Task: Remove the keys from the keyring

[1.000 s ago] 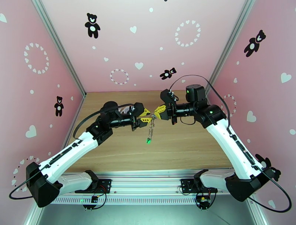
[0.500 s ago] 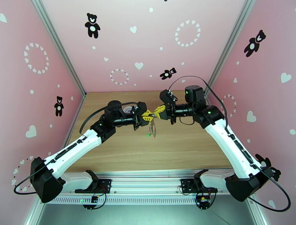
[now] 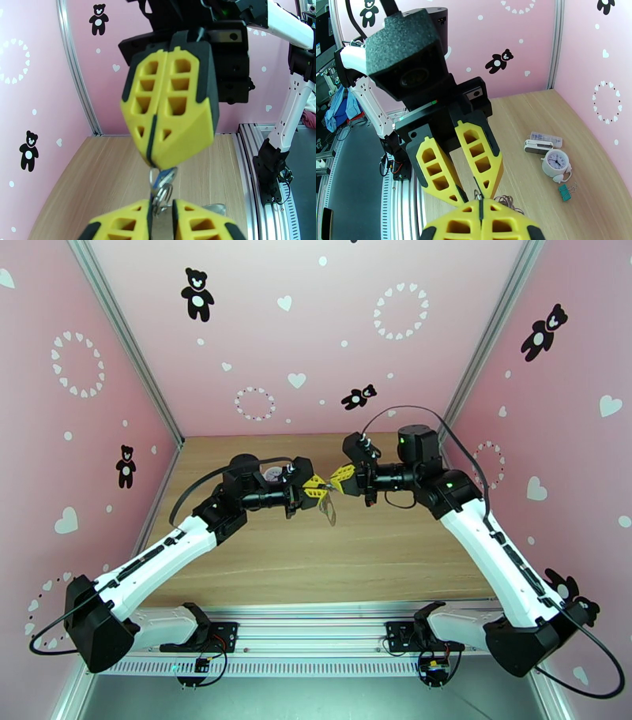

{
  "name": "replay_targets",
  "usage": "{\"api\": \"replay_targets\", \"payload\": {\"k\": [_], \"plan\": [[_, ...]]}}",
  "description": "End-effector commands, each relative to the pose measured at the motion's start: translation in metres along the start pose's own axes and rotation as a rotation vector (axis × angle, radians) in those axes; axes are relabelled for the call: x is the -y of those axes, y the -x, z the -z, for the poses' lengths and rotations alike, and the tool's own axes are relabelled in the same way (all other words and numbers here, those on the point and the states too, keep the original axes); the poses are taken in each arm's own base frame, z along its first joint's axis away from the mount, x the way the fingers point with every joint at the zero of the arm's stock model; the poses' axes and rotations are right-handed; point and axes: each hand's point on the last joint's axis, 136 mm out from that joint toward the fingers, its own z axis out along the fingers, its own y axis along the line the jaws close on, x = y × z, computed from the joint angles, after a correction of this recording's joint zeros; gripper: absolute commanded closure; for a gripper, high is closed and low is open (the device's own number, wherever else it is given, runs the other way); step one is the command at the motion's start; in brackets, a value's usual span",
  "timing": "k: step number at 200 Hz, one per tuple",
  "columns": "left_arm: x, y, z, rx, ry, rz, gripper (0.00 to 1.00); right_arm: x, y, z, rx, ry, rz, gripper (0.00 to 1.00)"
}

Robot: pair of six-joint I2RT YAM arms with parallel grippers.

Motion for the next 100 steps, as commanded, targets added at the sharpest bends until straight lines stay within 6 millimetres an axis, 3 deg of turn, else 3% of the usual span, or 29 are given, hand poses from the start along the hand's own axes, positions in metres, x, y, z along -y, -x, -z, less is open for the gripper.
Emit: {"api": "replay_targets", "payload": {"k": [1,50,100], "plan": [[-0.005,0.000,-0.003,-0.003,-0.002,0.003,0.77,-0.004,0.010,0.006,0.040,-0.011,0.029,1.00],[-0.001,0.016,-0.003,0.044,-0.036,-0.013,0.77,-0.003,0.004,0.006,0.025,-0.026,0.030,1.00],[-0.001,0.008,-0.007,0.033,-0.047,0.008,0.80,-0.004,0.005,0.008,0.035,-0.035,0.035,1.00]]}}
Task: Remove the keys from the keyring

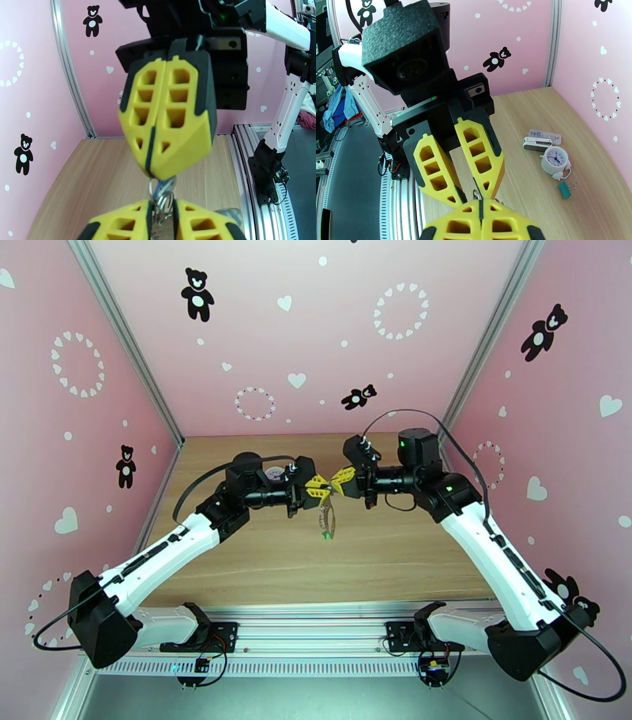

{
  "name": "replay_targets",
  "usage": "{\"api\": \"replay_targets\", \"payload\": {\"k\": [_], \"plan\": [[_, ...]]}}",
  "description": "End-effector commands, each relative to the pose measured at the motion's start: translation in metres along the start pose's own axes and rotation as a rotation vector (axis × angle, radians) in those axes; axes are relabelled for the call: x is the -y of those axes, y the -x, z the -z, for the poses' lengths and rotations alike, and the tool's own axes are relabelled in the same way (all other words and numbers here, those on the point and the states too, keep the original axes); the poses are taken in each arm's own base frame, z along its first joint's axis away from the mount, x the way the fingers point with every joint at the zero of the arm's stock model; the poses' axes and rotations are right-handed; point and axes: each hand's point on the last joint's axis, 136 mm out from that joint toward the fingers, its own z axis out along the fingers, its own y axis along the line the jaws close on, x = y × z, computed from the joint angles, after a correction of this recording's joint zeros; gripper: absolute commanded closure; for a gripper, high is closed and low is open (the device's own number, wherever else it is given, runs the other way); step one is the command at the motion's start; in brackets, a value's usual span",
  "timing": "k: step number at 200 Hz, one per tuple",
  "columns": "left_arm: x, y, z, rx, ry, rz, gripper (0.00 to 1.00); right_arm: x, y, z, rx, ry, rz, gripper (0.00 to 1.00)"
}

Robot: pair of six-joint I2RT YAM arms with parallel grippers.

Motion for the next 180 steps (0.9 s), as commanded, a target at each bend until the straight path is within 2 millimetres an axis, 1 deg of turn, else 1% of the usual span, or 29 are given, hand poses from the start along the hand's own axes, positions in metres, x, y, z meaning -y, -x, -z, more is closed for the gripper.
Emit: {"api": "replay_targets", "payload": {"k": [1,17,55,70,83,96,121,129,139,158,175,180], "plan": [[-0.003,0.007,-0.001,0.021,-0.006,-0.001,0.80,-0.004,0.014,0.009,0.047,-0.022,0.048,1.00],[-0.004,0.005,-0.001,0.017,0.003,-0.002,0.78,-0.005,0.016,0.010,0.052,-0.026,0.052,1.00],[-0.007,0.003,-0.001,0.013,0.018,-0.007,0.78,-0.004,0.017,0.010,0.054,-0.027,0.052,1.00],[-0.007,0.005,-0.001,0.017,0.019,-0.011,0.81,-0.004,0.016,0.010,0.054,-0.028,0.051,1.00],[-0.008,0.006,-0.002,0.016,0.020,-0.016,0.83,-0.003,0.016,0.010,0.054,-0.032,0.050,1.00],[-0.009,0.006,-0.002,0.015,0.024,-0.022,0.88,-0.002,0.015,0.010,0.051,-0.034,0.048,1.00],[-0.006,0.008,-0.001,0.019,0.011,-0.036,0.90,-0.003,0.013,0.010,0.043,-0.036,0.050,1.00],[-0.006,0.008,-0.001,0.017,0.011,-0.037,0.92,-0.005,0.012,0.011,0.041,-0.035,0.051,1.00],[-0.006,0.008,-0.001,0.015,0.012,-0.044,0.96,-0.006,0.012,0.012,0.037,-0.037,0.053,1.00],[-0.002,0.011,0.001,0.014,-0.003,-0.065,0.97,-0.009,0.009,0.013,0.018,-0.030,0.056,1.00],[0.002,0.015,0.004,0.017,-0.025,-0.092,1.00,-0.015,0.010,0.015,0.013,-0.006,0.058,1.00],[0.004,0.017,0.004,0.017,-0.029,-0.100,1.00,-0.017,0.010,0.015,0.010,0.000,0.057,0.97]]}}
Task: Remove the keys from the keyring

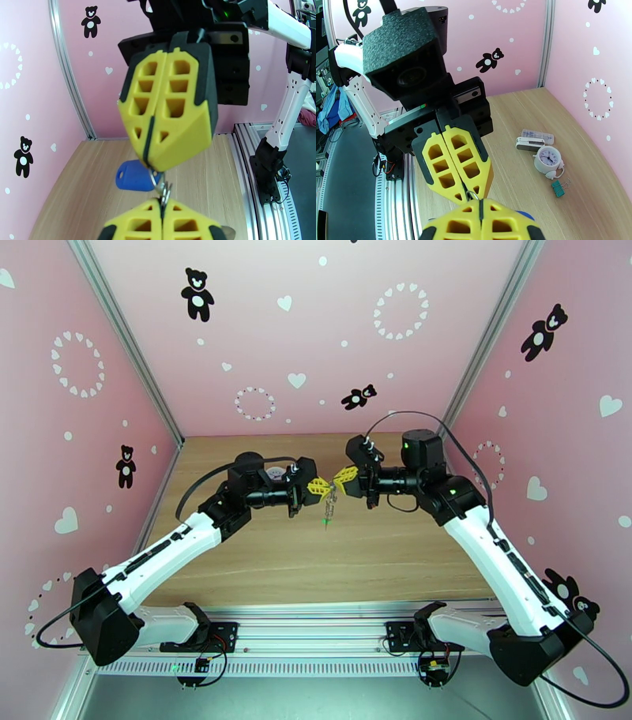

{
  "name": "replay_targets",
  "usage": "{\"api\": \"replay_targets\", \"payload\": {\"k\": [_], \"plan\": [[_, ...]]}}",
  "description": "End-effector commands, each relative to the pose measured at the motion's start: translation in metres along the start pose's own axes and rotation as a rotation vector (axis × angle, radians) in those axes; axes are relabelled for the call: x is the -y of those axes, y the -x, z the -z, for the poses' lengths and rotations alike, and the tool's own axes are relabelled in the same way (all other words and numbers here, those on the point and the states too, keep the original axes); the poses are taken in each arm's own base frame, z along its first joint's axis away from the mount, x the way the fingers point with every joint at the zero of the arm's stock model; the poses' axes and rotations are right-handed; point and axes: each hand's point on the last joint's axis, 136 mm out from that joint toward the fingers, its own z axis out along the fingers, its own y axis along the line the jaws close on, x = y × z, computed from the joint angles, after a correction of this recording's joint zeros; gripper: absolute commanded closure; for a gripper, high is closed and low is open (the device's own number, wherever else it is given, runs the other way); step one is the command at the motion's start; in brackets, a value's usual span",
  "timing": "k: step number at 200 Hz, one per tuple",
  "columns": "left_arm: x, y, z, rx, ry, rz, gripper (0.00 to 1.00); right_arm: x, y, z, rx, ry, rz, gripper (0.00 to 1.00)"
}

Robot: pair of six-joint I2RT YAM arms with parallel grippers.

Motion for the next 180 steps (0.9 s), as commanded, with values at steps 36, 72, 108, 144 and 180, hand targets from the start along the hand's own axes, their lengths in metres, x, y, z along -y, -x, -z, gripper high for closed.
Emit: {"api": "replay_targets", "payload": {"k": [36,72,108,144,180], "plan": [[0.010,0.024,0.009,0.008,-0.057,-0.098,1.00,-0.024,0.010,0.011,-0.023,0.055,0.039,0.75],[-0.002,0.025,0.009,-0.009,0.009,-0.103,1.00,-0.014,0.017,0.015,-0.022,-0.040,-0.044,0.59],[-0.018,0.013,0.007,-0.047,0.110,-0.064,1.00,0.024,0.019,0.019,-0.005,-0.340,-0.334,0.43],[-0.023,-0.002,0.001,-0.096,0.146,-0.043,1.00,0.035,0.008,0.017,-0.030,-0.486,-0.503,0.39],[-0.020,-0.004,-0.005,-0.107,0.145,-0.059,1.00,0.038,0.008,0.011,-0.061,-0.520,-0.543,0.36]]}}
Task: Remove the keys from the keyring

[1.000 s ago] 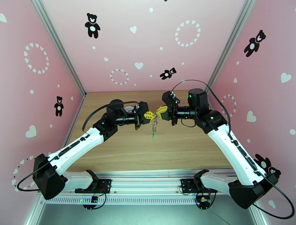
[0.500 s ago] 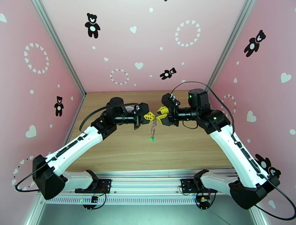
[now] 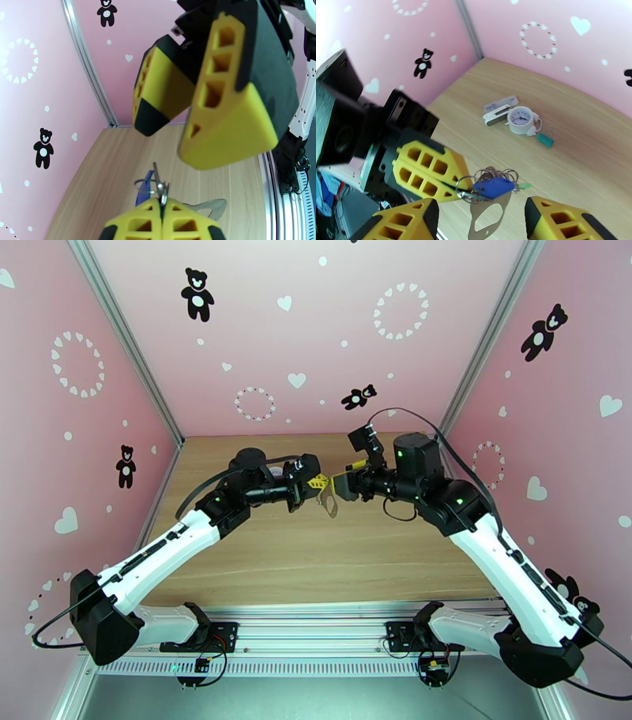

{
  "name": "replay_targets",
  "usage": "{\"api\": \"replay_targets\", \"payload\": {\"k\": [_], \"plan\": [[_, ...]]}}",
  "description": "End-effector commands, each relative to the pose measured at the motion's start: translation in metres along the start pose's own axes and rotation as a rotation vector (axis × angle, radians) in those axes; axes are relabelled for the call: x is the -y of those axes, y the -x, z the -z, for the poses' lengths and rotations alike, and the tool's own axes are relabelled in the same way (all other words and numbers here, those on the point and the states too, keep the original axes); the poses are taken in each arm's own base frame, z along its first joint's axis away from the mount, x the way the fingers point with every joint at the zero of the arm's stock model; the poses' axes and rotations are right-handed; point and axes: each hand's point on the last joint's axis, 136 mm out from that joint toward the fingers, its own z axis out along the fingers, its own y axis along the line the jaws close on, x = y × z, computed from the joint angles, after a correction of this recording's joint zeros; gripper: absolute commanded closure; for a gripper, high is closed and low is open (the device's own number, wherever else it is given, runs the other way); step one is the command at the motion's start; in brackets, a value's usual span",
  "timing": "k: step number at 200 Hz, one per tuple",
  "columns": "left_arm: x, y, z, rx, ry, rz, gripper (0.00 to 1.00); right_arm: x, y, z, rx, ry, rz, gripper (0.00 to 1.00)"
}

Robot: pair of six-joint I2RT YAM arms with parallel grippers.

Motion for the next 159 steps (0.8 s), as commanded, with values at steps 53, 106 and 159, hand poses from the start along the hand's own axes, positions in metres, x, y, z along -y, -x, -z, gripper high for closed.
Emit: {"api": "replay_targets", "payload": {"k": [53,106,159], "plan": [[-0.001,-0.002,-0.010,-0.023,0.042,-0.017,1.00,0.014,0.004,-0.016,-0.048,-0.143,-0.110,0.32],[-0.004,0.001,-0.012,-0.014,0.057,-0.023,1.00,0.016,-0.008,-0.028,-0.129,-0.182,-0.099,0.31],[-0.004,0.001,-0.014,-0.017,0.057,-0.026,1.00,0.021,-0.020,-0.033,-0.184,-0.208,-0.086,0.44]]}}
